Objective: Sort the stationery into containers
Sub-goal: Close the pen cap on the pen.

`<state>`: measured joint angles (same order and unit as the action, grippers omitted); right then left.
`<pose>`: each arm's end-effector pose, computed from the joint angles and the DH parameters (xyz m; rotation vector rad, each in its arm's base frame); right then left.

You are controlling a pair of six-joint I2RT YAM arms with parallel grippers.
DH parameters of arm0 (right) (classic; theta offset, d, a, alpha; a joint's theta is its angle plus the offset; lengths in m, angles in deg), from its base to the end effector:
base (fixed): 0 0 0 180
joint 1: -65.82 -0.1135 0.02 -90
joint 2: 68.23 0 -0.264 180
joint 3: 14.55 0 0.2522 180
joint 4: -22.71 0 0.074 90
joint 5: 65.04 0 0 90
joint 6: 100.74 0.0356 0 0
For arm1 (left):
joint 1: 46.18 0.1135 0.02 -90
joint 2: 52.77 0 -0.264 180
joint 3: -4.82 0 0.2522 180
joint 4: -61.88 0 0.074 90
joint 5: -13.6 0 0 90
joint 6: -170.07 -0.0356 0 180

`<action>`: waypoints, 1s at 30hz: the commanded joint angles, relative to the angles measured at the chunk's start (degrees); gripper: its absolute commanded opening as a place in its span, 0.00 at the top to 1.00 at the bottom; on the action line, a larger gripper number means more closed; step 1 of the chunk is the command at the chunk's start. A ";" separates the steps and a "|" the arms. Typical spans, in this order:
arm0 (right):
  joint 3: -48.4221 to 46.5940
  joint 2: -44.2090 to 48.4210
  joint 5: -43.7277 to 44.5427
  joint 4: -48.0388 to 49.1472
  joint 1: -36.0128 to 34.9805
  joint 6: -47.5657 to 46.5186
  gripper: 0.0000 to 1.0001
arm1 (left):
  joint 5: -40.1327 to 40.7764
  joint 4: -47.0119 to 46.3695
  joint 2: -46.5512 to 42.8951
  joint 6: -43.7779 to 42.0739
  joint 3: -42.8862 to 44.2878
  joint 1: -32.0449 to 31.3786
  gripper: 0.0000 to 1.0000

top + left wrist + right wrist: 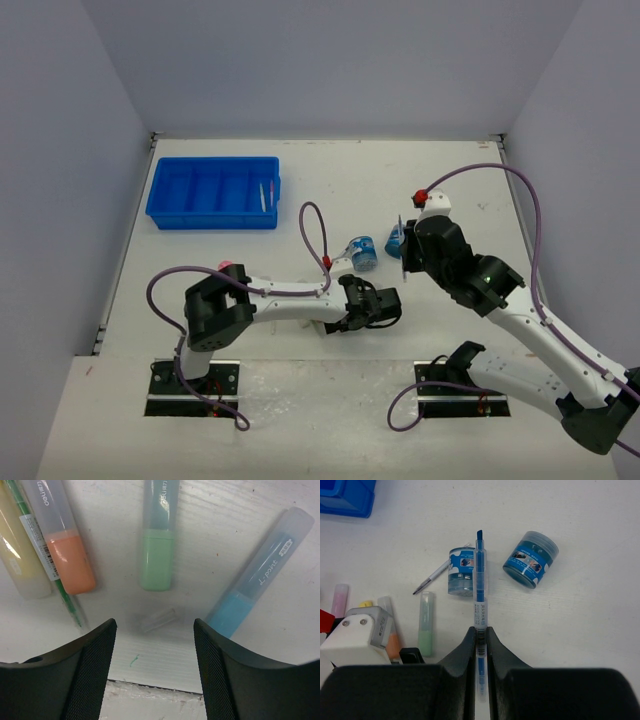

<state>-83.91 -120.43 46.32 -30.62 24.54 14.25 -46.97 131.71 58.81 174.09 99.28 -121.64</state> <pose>0.1481 0.1127 0.3333 -0.1010 2.1616 0.2576 0.1082 -0.3477 0.1799 -0.4415 2.5881 -0.0064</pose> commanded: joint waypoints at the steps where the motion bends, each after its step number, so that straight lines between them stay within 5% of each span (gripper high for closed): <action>1: -0.40 0.61 -0.35 1.69 0.14 -0.65 1.00 | -0.21 0.28 0.13 3.18 -0.61 -0.29 0.35; 30: -0.06 -0.07 -1.43 2.13 0.13 -1.19 1.00 | -3.50 -5.52 3.50 0.18 -2.15 -0.02 0.52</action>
<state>-83.91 -120.45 45.74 -30.38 24.55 14.03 -50.71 127.15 60.90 173.95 97.06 -121.64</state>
